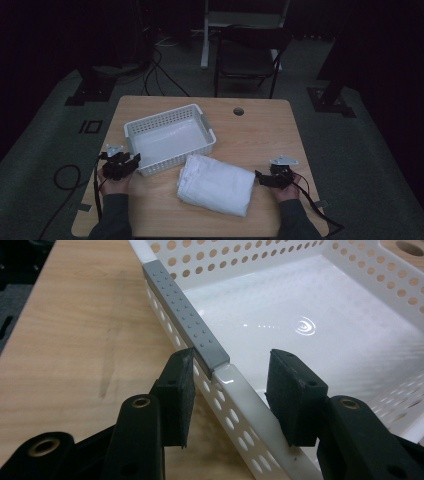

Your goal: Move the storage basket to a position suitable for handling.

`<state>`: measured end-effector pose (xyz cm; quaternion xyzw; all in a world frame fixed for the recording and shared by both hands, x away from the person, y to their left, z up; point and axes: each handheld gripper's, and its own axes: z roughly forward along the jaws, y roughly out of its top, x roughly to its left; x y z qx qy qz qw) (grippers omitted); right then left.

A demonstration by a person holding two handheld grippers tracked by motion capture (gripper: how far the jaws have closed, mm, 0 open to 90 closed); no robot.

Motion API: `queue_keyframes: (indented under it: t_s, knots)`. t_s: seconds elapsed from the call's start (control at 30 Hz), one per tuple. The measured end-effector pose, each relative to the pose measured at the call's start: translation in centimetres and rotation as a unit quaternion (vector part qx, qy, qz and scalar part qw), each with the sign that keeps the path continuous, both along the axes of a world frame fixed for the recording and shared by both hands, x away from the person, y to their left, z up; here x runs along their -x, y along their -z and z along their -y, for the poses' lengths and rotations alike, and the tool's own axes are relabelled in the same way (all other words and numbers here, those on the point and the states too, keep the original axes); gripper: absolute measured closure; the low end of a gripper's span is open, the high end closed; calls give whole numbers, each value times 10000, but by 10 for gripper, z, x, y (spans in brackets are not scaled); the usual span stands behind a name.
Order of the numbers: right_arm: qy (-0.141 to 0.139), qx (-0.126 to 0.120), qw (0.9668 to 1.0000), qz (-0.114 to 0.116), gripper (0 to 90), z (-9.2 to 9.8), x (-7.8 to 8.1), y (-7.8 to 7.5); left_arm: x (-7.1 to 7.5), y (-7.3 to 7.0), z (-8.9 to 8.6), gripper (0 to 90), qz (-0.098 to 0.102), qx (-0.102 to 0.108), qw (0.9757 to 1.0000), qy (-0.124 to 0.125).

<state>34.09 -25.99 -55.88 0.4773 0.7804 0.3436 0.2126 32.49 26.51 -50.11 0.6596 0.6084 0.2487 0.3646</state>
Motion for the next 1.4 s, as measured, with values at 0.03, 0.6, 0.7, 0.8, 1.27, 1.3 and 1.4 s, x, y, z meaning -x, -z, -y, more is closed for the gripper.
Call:
queue_keyframes:
  t_s: [0.03, 0.6, 0.7, 0.8, 1.27, 1.3, 1.4]
  knots:
    - [0, 0, 10000, 0, 214, 0, 0, 0, -2, 0, 2, 536, 0, -14, 10000, 27]
    - [41, -4, 10000, 3, 228, 0, 0, 0, -35, 1, 22, 546, -6, 95, 9994, 336]
    - [97, -25, 9999, 32, 279, 0, -1, 0, -40, 2, 26, 545, -30, 111, 9992, 385]
    - [151, -23, 9999, 16, 380, 0, -1, -2, -45, 1, 31, 546, -44, 50, 9989, 459]
    - [-163, -302, 9987, 388, 543, -23, -7, -37, -62, 0, 51, 583, -40, -100, 9979, 633]
    - [-186, -334, 9984, 409, 544, -25, -8, -40, -63, 0, 52, 586, -36, -101, 9979, 646]
    - [-243, -441, 9978, 439, 547, -30, -14, -46, -67, 0, 55, 592, -33, -102, 9976, 686]
